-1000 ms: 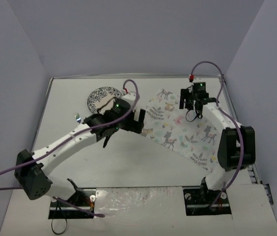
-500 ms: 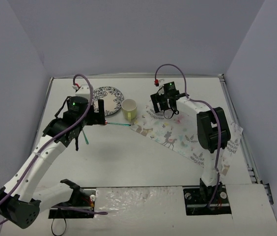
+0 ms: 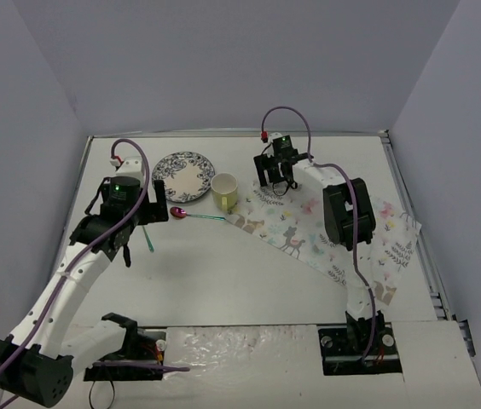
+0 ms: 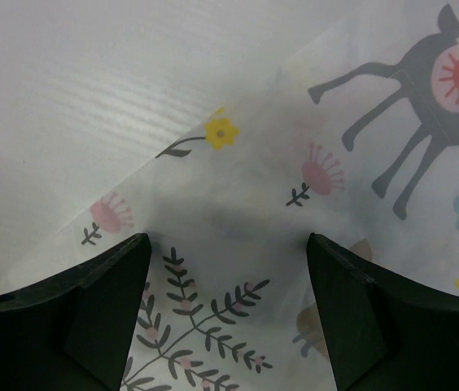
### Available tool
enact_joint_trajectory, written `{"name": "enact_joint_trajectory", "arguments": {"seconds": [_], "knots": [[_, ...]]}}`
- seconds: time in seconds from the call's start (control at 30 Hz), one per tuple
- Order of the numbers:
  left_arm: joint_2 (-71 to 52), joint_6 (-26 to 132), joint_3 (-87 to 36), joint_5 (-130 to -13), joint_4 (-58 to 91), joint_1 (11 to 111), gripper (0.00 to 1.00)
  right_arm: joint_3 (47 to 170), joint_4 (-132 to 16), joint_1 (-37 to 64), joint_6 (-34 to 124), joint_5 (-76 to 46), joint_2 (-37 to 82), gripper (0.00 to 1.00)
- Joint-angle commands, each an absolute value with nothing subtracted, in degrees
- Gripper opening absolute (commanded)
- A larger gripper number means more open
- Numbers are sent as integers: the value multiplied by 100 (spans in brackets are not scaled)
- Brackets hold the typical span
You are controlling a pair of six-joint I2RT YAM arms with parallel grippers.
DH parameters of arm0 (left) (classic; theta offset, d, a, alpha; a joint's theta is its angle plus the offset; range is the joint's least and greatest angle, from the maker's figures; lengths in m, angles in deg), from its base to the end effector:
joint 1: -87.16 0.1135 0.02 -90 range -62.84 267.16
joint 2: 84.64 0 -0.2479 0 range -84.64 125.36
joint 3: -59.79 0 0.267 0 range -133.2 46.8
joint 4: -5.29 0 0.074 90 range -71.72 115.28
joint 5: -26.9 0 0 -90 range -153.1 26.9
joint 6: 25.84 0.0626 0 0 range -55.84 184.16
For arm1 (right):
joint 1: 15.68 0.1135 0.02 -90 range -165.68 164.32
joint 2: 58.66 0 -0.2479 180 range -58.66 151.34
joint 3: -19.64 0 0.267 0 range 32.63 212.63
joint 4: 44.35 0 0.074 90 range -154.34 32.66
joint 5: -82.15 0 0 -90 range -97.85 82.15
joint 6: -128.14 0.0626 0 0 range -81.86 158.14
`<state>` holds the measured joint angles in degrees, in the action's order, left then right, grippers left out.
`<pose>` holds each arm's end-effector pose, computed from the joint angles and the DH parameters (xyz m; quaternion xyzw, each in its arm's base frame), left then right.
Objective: Set the dinner table for one person
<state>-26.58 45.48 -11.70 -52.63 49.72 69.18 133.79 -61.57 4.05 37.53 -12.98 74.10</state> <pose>0.2553 -0.0709 0.3161 -0.0502 0.8664 -0.0788 0.4905 0.5176 0.1916 0.1305 -0.1771 0.8719 0.1148 0.4419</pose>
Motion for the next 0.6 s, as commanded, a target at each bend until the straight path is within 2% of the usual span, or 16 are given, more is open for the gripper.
{"name": "enact_joint_trajectory", "arguments": {"seconds": [0.0,0.57], "knots": [[-2786,4640,-1270,-5079,4658,7024,97,13962,-6653,281,4203,-765,7950,74],[-2738,4640,-1248,-5057,4671,7213,97,15496,-7070,-450,5258,-455,9071,74]]}}
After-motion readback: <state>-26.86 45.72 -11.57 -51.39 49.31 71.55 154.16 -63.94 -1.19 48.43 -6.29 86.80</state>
